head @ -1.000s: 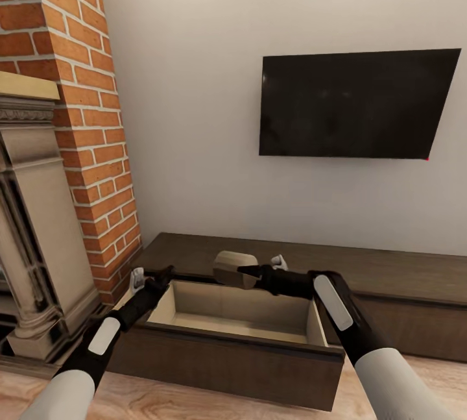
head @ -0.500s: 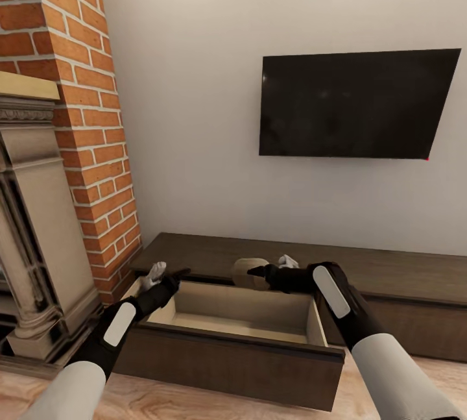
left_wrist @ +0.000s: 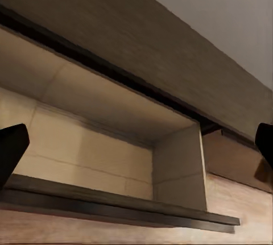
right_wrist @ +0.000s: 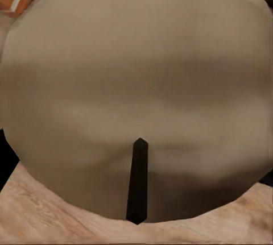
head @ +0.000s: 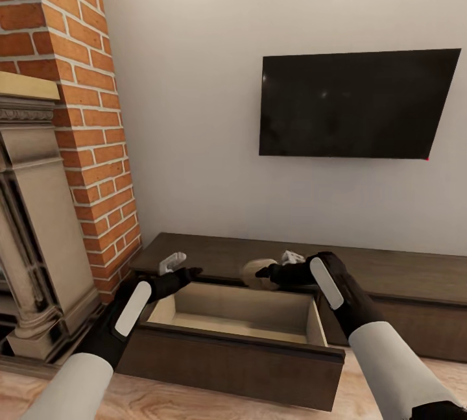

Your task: Place each of the two pumpkins and all three candles from the living room inside a cabinet in the living room (use any cabinet), then make sure every cabinet is closed, and position the cauldron so it is next to a table in the living room.

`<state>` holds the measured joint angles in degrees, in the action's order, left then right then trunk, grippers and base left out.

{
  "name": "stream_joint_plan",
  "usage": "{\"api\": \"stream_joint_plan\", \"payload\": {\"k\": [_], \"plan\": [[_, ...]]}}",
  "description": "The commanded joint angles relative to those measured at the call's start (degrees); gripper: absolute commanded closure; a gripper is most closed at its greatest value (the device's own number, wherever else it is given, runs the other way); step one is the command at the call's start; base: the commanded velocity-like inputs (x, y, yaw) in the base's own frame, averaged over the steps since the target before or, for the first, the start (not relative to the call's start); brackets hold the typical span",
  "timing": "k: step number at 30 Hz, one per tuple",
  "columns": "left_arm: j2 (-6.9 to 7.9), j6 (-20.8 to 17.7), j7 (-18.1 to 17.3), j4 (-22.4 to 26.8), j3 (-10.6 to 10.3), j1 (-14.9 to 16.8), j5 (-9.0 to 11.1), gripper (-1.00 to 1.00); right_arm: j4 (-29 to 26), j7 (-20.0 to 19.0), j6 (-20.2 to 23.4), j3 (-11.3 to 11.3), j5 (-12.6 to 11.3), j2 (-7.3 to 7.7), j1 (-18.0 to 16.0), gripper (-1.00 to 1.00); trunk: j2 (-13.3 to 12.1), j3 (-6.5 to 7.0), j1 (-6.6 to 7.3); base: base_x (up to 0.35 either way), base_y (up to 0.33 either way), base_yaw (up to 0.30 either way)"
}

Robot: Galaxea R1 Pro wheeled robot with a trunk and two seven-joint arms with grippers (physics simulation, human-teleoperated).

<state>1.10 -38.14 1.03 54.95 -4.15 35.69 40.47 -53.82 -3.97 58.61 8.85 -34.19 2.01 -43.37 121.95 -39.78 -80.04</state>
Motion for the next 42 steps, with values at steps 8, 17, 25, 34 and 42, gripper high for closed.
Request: {"api": "stream_joint_plan", "payload": {"k": [8, 17, 25, 34, 42], "plan": [[-0.03, -3.69, 2.35, 2.76, -1.51, 0.08, -1.06, -1.0, 3.55, 2.63, 1.39, -0.05, 9.63, -3.56, -0.89, 1.0, 0.03, -0.06, 0.01, 0.0, 0.0, 0.0], [-0.59, -3.88, 3.65, 2.88, -1.63, 0.07, -1.44, -1.0, 5.15, 20.3, 1.39, -0.25, 7.99, -6.4, -1.52, 1.0, 0.03, -0.06, 0.01, 0.0, 0.0, 0.0], [-0.76, -4.04, 4.47, 2.96, -1.56, 0.07, -1.4, -1.0, 5.09, 21.02, 1.39, 0.1, 1.68, -6.68, -1.54, 1.0, 0.03, -0.06, 0.01, 0.0, 0.0, 0.0], [-2.07, -4.05, 4.59, 2.91, -2.54, 0.07, -1.47, -1.0, 6.73, 21.0, 1.39, -0.45, 0.8, -6.68, -1.55, 1.0, 0.03, -0.52, 0.01, 0.0, 0.0, 0.081], [-2.4, -4.05, 4.68, 2.8, -4.76, 0.06, -1.88, -1.0, 9.84, 20.98, 1.39, -0.57, 0.7, -6.62, -1.55, 1.0, 0.03, -1.03, 0.01, 0.0, 0.0, -0.017]]}}
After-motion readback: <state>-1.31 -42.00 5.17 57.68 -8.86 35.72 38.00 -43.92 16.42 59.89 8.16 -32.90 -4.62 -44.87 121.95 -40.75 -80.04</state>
